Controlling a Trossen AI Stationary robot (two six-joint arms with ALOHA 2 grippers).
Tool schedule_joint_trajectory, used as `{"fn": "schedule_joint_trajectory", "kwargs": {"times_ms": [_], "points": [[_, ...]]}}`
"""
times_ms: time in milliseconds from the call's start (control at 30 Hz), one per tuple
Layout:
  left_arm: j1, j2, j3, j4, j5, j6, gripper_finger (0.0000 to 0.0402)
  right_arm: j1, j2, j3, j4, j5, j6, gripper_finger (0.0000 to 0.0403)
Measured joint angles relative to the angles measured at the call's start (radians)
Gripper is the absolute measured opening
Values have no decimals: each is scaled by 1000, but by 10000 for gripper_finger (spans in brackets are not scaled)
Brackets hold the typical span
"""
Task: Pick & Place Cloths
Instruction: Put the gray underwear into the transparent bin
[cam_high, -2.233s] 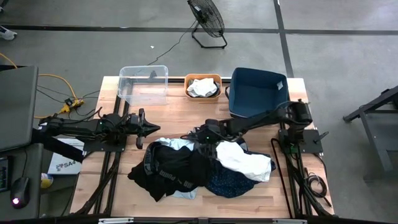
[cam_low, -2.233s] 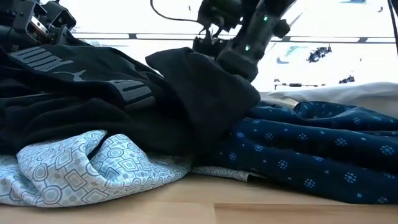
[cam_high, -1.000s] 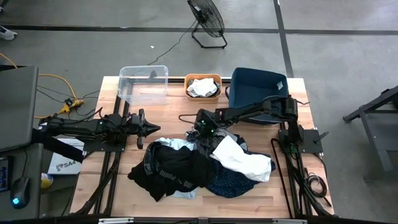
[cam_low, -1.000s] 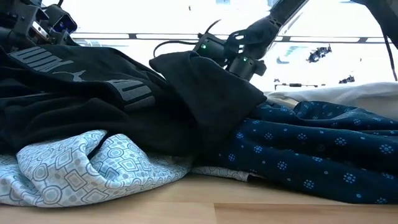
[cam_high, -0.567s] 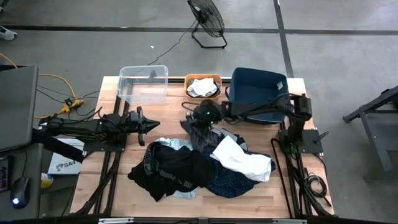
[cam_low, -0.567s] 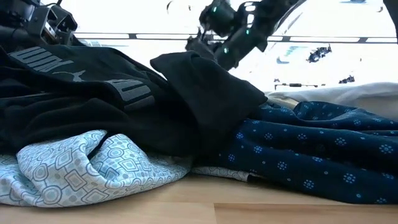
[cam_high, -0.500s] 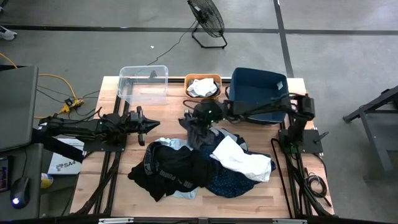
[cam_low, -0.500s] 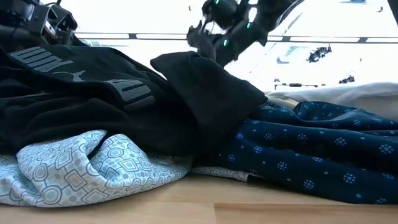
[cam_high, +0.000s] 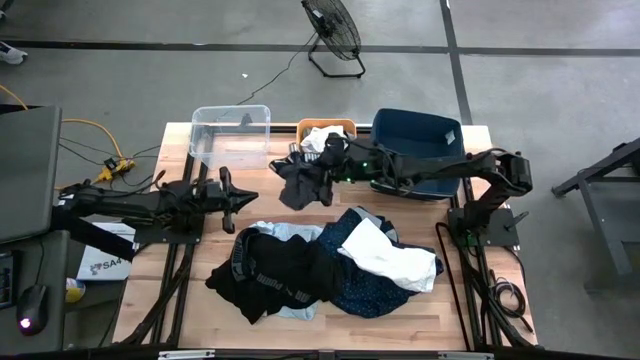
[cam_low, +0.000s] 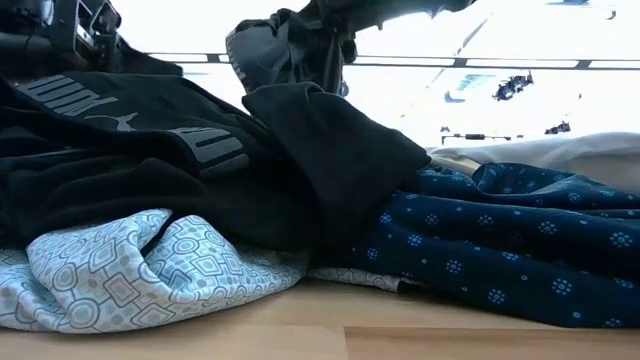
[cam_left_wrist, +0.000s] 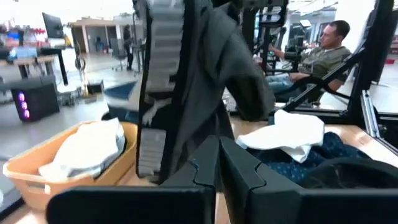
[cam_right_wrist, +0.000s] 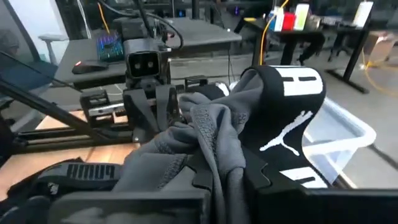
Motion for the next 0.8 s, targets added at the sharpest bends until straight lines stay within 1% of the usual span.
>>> {"fn": "schedule_joint_trajectory", "kwargs": {"times_ms": [100,167,267,467,567,667,800], "points": [[0,23,0,52,17,28,37,0,2,0,41,4,-5,15],[0,35,0,80,18,31,70,0,1,0,49,4,-6,15],[0,55,0,131,10,31,138,0,2,0,60,4,-18,15],[0,124,0,286,-62,60,296,0,4,0,190,13,-31,15],[0,179,0,379,-79,94,352,0,5,0,274,61,-43,15],[0,239,16,419,-102,130,379,0,5,0,369,82,-64,15],[0,336,81,420,-127,183,383,-2,5,0,481,76,-77,15]]}}
